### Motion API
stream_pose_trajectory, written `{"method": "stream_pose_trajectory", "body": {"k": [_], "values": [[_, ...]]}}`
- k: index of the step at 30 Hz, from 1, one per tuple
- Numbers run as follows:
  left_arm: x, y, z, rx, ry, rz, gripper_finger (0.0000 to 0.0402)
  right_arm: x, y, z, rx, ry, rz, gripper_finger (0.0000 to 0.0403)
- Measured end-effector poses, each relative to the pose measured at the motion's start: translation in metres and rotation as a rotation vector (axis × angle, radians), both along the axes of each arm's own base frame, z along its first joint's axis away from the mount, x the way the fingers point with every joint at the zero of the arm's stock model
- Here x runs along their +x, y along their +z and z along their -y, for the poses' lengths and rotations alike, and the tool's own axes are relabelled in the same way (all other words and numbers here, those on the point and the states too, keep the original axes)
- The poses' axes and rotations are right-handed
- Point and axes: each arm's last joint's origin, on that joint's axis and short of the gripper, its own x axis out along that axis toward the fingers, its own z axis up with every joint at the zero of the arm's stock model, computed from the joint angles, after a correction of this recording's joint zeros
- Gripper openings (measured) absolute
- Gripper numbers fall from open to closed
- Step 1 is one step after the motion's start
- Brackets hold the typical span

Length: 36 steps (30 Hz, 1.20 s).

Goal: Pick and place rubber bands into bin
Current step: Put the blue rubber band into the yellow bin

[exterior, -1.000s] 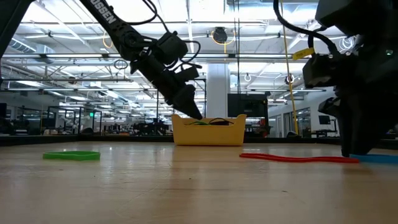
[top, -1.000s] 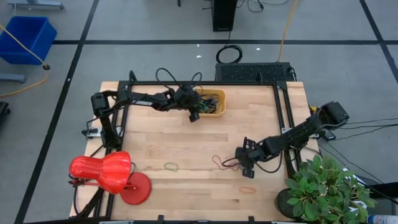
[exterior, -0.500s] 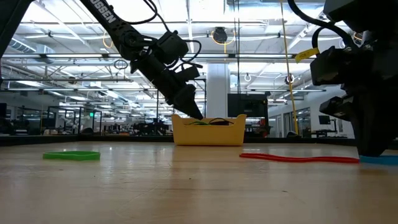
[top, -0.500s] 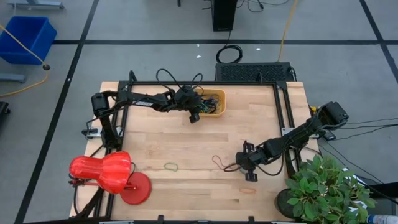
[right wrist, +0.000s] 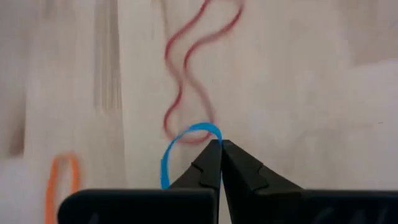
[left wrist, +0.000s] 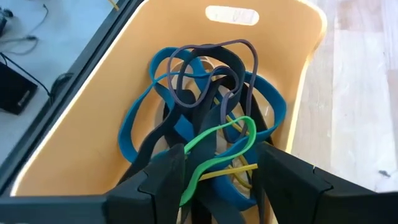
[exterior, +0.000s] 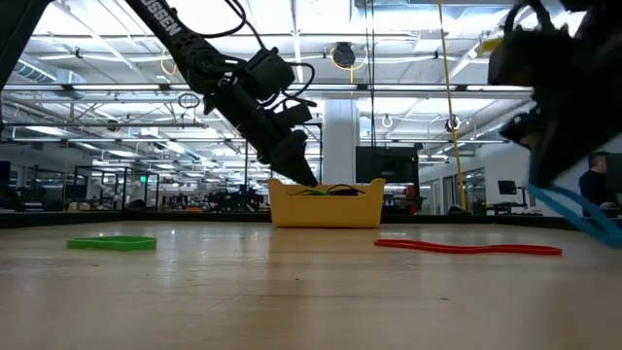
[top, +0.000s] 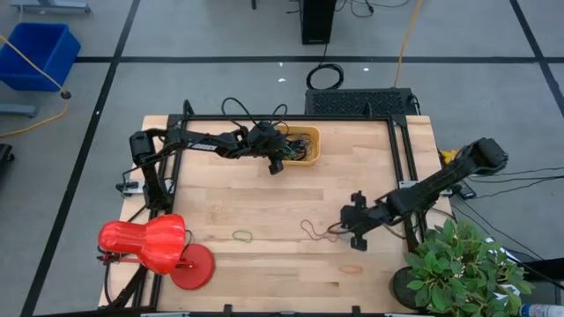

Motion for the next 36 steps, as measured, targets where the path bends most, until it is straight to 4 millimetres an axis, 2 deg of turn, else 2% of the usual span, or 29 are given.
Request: {"method": "stream_pose_trajectory", "body": {"k": [9, 12, 15, 18, 23, 27, 30, 36], "values": [[0.004, 0.000, 0.011, -0.081, 0.041, 0.033, 0.0207, 0.000, 0.050, 0.027, -0.096, -0.239, 0.402, 0.0000], [0.007, 0.000, 0.019, -0.111, 0.044, 0.043, 0.0207, 0.003, 0.066, 0.036, -0.148, -0.260, 0.532, 0.0000], [0.008, 0.008, 0.028, -0.131, 0.037, 0.065, 0.0207, 0.008, 0.080, 0.047, -0.206, -0.261, 0.649, 0.0000], [0.007, 0.024, 0.038, -0.123, 0.013, 0.106, 0.0207, 0.013, 0.089, 0.059, -0.280, -0.275, 0.725, 0.0000], [-0.002, 0.062, 0.054, -0.110, -0.042, 0.200, 0.0207, 0.021, 0.099, 0.085, -0.393, -0.344, 0.810, 0.0000], [-0.013, 0.081, 0.066, -0.145, -0.107, 0.211, 0.0207, 0.027, 0.102, 0.105, -0.402, -0.342, 0.866, 0.0000], [-0.020, 0.087, 0.075, -0.172, -0.125, 0.184, 0.0207, 0.033, 0.099, 0.119, -0.382, -0.333, 0.877, 0.0000], [-0.025, 0.082, 0.094, -0.243, -0.134, 0.089, 0.0207, 0.048, 0.090, 0.146, -0.404, -0.392, 0.805, 0.0000]]}}
